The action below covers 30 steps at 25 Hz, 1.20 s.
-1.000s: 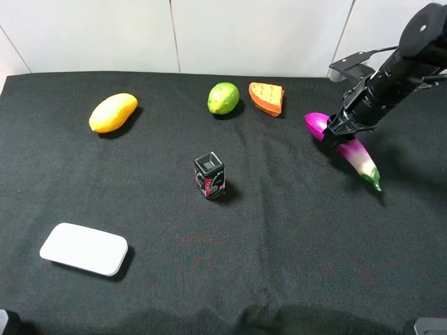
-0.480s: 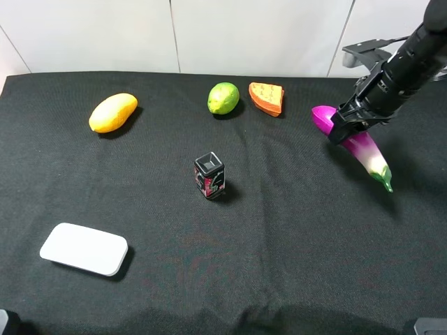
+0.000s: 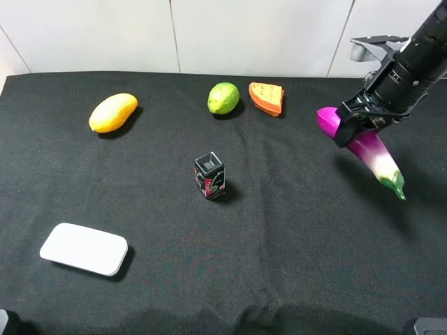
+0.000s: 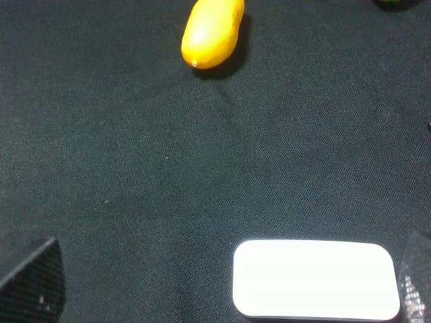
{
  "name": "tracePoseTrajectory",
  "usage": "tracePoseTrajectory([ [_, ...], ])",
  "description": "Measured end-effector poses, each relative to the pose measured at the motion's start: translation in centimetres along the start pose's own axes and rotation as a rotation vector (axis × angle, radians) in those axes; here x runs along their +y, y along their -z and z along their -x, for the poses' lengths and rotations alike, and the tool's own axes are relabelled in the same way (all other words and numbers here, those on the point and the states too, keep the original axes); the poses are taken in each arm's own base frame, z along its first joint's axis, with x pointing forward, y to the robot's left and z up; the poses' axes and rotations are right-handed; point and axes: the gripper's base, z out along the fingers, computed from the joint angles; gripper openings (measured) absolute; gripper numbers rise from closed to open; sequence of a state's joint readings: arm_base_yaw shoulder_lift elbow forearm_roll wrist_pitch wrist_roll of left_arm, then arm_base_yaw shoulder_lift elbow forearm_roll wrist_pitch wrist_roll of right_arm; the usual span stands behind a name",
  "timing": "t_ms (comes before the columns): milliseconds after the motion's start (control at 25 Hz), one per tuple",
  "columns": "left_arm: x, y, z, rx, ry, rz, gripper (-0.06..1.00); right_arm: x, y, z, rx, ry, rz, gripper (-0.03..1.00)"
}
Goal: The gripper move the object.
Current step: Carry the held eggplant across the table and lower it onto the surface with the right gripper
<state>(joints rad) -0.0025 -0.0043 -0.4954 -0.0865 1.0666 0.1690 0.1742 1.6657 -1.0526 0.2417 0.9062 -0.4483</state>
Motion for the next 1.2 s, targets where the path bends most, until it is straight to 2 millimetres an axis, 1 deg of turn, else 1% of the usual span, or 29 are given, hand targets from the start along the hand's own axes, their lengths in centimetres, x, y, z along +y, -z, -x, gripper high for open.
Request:
tracePoseTrajectory([
  [160,0.0,0.0,0.0,0.000,0.000,0.000,0.98,1.7,0.6,0.2,0.032,-0.003,0.017,0.40],
  [280,0.0,0.0,0.0,0.000,0.000,0.000,0.98,3.2,1.3,1.1,0.041,0.030,0.021,0.40],
  [400,0.0,0.0,0.0,0.000,0.000,0.000,0.98,5.2,2.3,2.2,0.027,0.068,0.023,0.40],
  [440,0.0,0.0,0.0,0.000,0.000,0.000,0.98,6.1,2.7,2.7,0.019,0.084,0.026,0.40],
  [600,0.0,0.0,0.0,0.000,0.000,0.000,0.98,9.1,3.9,3.9,-0.008,0.133,0.038,0.40],
  [720,0.0,0.0,0.0,0.000,0.000,0.000,0.98,11.2,4.5,4.3,-0.026,0.158,0.050,0.40],
  [960,0.0,0.0,0.0,-0.001,0.000,0.000,0.98,15.8,5.4,4.6,-0.059,0.236,0.076,0.40],
  [1200,0.0,0.0,0.0,-0.001,0.000,0.000,0.98,20.1,5.5,3.9,-0.078,0.320,0.110,0.40],
])
